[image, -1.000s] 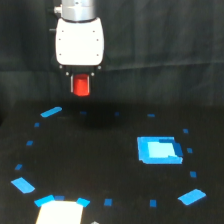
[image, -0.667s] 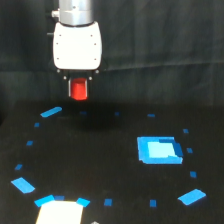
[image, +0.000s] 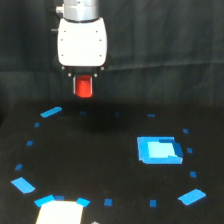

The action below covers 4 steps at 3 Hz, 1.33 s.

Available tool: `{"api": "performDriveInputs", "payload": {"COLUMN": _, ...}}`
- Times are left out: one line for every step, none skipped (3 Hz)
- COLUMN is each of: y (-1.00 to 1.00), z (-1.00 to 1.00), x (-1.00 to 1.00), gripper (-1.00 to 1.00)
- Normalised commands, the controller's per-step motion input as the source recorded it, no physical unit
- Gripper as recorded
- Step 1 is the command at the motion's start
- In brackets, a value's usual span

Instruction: Pick up the red object from the table

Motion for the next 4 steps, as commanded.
{"api": "performDriveInputs", "payload": {"y": 0.27, "z": -0.24, "x": -0.25, "gripper": -1.00}}
{"api": "performDriveInputs", "payload": {"y": -0.30, "z": -0.06, "x": -0.28, "gripper": -0.86}}
{"api": "performDriveInputs", "payload": {"y": -0.19, "z": -0.11, "x": -0.06, "gripper": -1.00}}
{"api": "performDriveInputs", "payload": {"y": -0.14, "z": -0.19, "x": 0.10, "gripper": -1.00}}
